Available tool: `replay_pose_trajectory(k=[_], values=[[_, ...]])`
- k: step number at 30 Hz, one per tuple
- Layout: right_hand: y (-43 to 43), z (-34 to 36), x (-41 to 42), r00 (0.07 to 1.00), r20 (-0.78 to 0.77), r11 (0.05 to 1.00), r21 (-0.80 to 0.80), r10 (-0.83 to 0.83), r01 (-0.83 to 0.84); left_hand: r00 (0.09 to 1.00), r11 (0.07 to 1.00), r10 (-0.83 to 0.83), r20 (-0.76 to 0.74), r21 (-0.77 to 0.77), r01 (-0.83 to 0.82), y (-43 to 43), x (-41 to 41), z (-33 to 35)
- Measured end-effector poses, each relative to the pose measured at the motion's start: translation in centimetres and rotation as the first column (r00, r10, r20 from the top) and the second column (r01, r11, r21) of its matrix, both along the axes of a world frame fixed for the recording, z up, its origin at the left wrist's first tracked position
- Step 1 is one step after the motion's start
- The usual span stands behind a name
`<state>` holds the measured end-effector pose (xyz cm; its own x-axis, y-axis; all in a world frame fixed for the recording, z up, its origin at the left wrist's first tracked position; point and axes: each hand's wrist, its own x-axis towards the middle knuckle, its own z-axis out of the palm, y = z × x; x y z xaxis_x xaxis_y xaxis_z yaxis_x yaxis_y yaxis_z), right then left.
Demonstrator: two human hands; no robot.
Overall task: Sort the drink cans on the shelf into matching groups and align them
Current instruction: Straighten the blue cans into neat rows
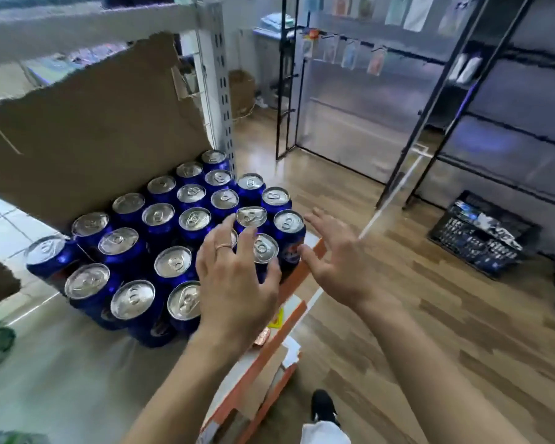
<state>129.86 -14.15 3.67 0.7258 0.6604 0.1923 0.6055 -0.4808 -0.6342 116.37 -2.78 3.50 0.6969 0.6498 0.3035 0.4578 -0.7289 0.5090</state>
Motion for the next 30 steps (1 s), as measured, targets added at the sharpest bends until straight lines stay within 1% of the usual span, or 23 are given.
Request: replay_pose_trajectory(k=[3, 6, 7, 9, 12, 14, 18, 24, 27, 30], values=[[2.4, 0.3, 4.3, 0.986, -0.03, 0.987, 0.003, 0.161, -0.161, 0.993, 0.995, 0.094, -0.066, 0.034, -0.092, 1.4, 3.4, 0.0], [4.5, 1.0, 7.8, 0.954, -0.046, 0.954, -0.024, 0.297, -0.298, 0.97, 0.98, 0.2, -0.135, 0.033, -0.198, 2.6, 6.2, -0.1], [5.1, 1.1, 8.7, 0.939, -0.053, 0.94, -0.03, 0.339, -0.341, 0.957, 0.972, 0.236, -0.166, 0.036, -0.234, 2.7, 6.8, -0.2], [6.3, 0.7, 9.8, 0.904, -0.083, 0.903, -0.06, 0.42, -0.426, 0.919, 0.954, 0.3, -0.257, 0.091, -0.286, 2.9, 7.7, -0.7], [7.5, -0.9, 10.2, 0.857, -0.095, 0.855, -0.074, 0.506, -0.513, 0.869, 0.94, 0.341, -0.359, 0.145, -0.309, 2.8, 8.0, -1.0], [7.8, -2.1, 10.1, 0.848, -0.083, 0.847, -0.062, 0.523, -0.528, 0.854, 0.937, 0.35, -0.386, 0.144, -0.319, 2.8, 8.1, -1.0], [7.7, -3.5, 9.8, 0.844, -0.093, 0.849, 0.062, 0.528, -0.524, 0.844, 0.929, 0.37, -0.388, 0.143, -0.341, 2.7, 8.6, -0.7], [7.8, -4.2, 9.9, 0.829, -0.145, 0.838, 0.18, 0.541, -0.515, 0.859, 0.931, 0.364, -0.361, 0.127, -0.341, 2.8, 8.4, -1.0], [7.9, -4.5, 10.0, 0.833, -0.119, 0.834, 0.204, 0.54, -0.512, 0.867, 0.931, 0.364, -0.34, 0.109, -0.348, 2.8, 8.3, -1.0], [7.9, -4.8, 10.2, 0.841, -0.105, 0.841, 0.188, 0.531, -0.507, 0.875, 0.935, 0.354, -0.331, 0.091, -0.344, 2.8, 8.3, -1.2]])
